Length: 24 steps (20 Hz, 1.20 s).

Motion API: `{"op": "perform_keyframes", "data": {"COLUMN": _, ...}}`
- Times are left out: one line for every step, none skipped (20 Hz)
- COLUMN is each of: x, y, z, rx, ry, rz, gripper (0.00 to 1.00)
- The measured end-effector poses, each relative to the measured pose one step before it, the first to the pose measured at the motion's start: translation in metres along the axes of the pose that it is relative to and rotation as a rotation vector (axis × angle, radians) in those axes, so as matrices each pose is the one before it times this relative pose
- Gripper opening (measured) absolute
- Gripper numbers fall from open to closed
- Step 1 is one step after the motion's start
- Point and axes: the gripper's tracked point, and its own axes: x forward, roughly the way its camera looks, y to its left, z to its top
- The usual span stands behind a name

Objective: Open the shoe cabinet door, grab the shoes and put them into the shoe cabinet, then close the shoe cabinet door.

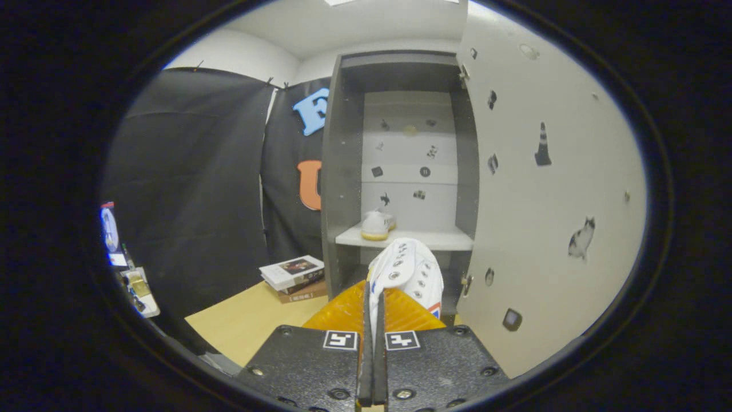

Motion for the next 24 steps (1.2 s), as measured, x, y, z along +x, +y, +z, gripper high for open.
{"op": "perform_keyframes", "data": {"x": -0.00030, "y": -0.00339, "z": 0.01728, "rx": 0.00298, "ry": -0.01739, "rz": -0.00673, "gripper": 0.05}}
{"op": "perform_keyframes", "data": {"x": -0.00124, "y": -0.00398, "z": 0.01899, "rx": 0.01041, "ry": -0.01485, "rz": -0.00138, "gripper": 0.05}}
{"op": "perform_keyframes", "data": {"x": -0.00054, "y": -0.00295, "z": 0.01768, "rx": 0.01247, "ry": -0.00923, "rz": 0.00051, "gripper": 0.05}}
{"op": "perform_keyframes", "data": {"x": 0.00066, "y": -0.00587, "z": 0.01982, "rx": 0.00641, "ry": -0.01379, "rz": 0.00113, "gripper": 0.04}}
{"op": "perform_keyframes", "data": {"x": 0.00194, "y": -0.00647, "z": 0.01879, "rx": -0.00109, "ry": -0.01736, "rz": 0.00235, "gripper": 0.05}}
{"op": "perform_keyframes", "data": {"x": 0.00313, "y": -0.00521, "z": 0.01934, "rx": 0.00088, "ry": -0.02068, "rz": -0.00151, "gripper": 0.05}}
{"op": "perform_keyframes", "data": {"x": 0.00479, "y": -0.00628, "z": 0.01561, "rx": -0.00775, "ry": -0.02177, "rz": -0.01117, "gripper": 0.05}}
{"op": "perform_keyframes", "data": {"x": 0.00647, "y": -0.00633, "z": 0.01495, "rx": -0.01614, "ry": -0.01597, "rz": -0.01830, "gripper": 0.04}}
{"op": "perform_keyframes", "data": {"x": 0.00606, "y": -0.00538, "z": 0.01222, "rx": -0.01968, "ry": -0.01069, "rz": -0.01951, "gripper": 0.05}}
{"op": "perform_keyframes", "data": {"x": 0.00775, "y": -0.00332, "z": 0.01279, "rx": -0.01611, "ry": -0.00965, "rz": -0.01396, "gripper": 0.05}}
{"op": "perform_keyframes", "data": {"x": 0.00959, "y": -0.00195, "z": 0.01211, "rx": -0.00839, "ry": -0.00986, "rz": -0.01163, "gripper": 0.05}}
{"op": "perform_keyframes", "data": {"x": 0.01034, "y": -0.00075, "z": 0.01078, "rx": -0.00730, "ry": -0.00590, "rz": -0.00548, "gripper": 0.05}}
{"op": "perform_keyframes", "data": {"x": 0.01233, "y": -0.00034, "z": 0.00635, "rx": -0.00564, "ry": -0.00017, "rz": -0.00963, "gripper": 0.05}}
{"op": "perform_keyframes", "data": {"x": 0.01056, "y": 0.00111, "z": 0.00423, "rx": -0.02204, "ry": 0.00999, "rz": -0.00239, "gripper": 0.05}}
{"op": "perform_keyframes", "data": {"x": 0.00960, "y": 0.00136, "z": 0.00216, "rx": -0.00087, "ry": 0.01001, "rz": -0.00164, "gripper": 0.05}}
{"op": "perform_keyframes", "data": {"x": 0.00720, "y": 0.00349, "z": 0.00207, "rx": 0.00332, "ry": 0.00802, "rz": 0.00289, "gripper": 0.05}}
{"op": "perform_keyframes", "data": {"x": 0.01083, "y": 0.00156, "z": 0.00129, "rx": 0.00174, "ry": 0.00808, "rz": 0.00665, "gripper": 0.05}}
{"op": "perform_keyframes", "data": {"x": 0.01159, "y": 0.00339, "z": 0.00019, "rx": 0.00931, "ry": 0.00594, "rz": 0.01107, "gripper": 0.05}}
{"op": "perform_keyframes", "data": {"x": 0.00891, "y": 0.00358, "z": -0.00261, "rx": 0.00669, "ry": 0.00762, "rz": 0.00996, "gripper": 0.05}}
{"op": "perform_keyframes", "data": {"x": 0.01114, "y": -0.00057, "z": -0.00586, "rx": 0.00313, "ry": 0.01062, "rz": 0.00239, "gripper": 0.05}}
{"op": "perform_keyframes", "data": {"x": 0.01337, "y": -0.00101, "z": -0.00644, "rx": 0.01036, "ry": 0.01542, "rz": 0.00015, "gripper": 0.05}}
{"op": "perform_keyframes", "data": {"x": 0.01483, "y": -0.00248, "z": -0.00928, "rx": 0.00355, "ry": 0.01855, "rz": -0.00498, "gripper": 0.05}}
{"op": "perform_keyframes", "data": {"x": 0.01683, "y": -0.00168, "z": -0.00808, "rx": 0.00501, "ry": 0.01623, "rz": -0.00795, "gripper": 0.05}}
{"op": "perform_keyframes", "data": {"x": 0.01661, "y": -0.00145, "z": -0.01008, "rx": -0.00277, "ry": 0.01899, "rz": -0.00639, "gripper": 0.05}}
